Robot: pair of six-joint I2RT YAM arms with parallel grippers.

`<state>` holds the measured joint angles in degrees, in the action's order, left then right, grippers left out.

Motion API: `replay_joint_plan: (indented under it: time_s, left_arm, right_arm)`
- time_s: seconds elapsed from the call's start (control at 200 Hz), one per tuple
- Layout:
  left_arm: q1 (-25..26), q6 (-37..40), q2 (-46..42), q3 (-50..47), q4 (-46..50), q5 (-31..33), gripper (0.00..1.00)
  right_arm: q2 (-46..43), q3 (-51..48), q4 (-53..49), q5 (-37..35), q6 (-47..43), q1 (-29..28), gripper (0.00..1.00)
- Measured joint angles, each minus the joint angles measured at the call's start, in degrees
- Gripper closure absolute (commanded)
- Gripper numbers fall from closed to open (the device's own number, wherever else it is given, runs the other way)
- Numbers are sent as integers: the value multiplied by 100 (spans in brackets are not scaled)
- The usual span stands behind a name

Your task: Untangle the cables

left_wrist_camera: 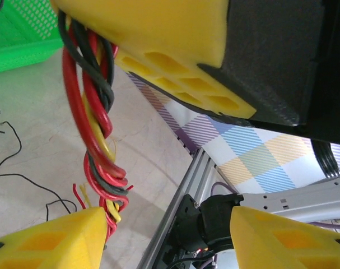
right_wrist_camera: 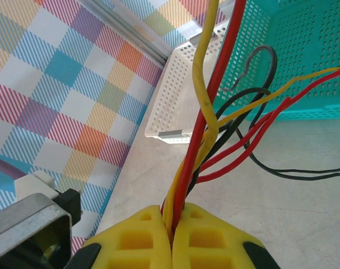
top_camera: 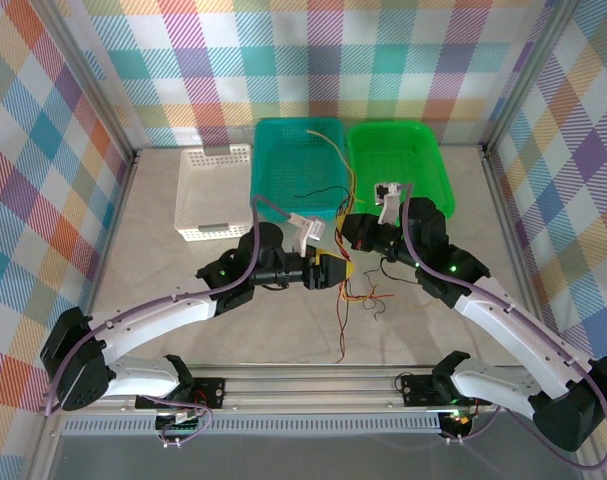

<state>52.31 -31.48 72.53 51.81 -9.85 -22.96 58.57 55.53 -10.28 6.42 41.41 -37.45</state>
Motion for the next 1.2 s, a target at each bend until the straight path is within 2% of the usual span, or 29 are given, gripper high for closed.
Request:
replay_joint_plan:
  time_s: [0.11,0.24,0.515,0.7,0.805,0.85,0.94,1.2]
  left_arm:
    - [55,94,83,9,140,118,76]
    - [55,175,103,9,249,234,100]
    - [55,284,72,-11,267,420,100]
    - [37,258,-192,-260,205,442,100]
    - [44,181,-208,-334,13,173,57]
    - [55,164,-208,-385,-81,57,47]
    - [116,136,-210,-549,-192,-170,43]
    - [380,227,-212,-1071,-243,-492,45]
  right_arm:
    - [0,0,-2,28,0,0,100]
    - [-28,0,-20,28,-2,0,100]
    - [-236,0,-195,0,-7,90,100]
    - [-398,-57,-282,46,39,409,100]
    - [-420,-79,-275,127,129,518,100]
    - [-420,-79,-278,160,146,525,100]
    - [-417,-57,-306,210,146,525,100]
    - [-326,577,-529,269,142,564,100]
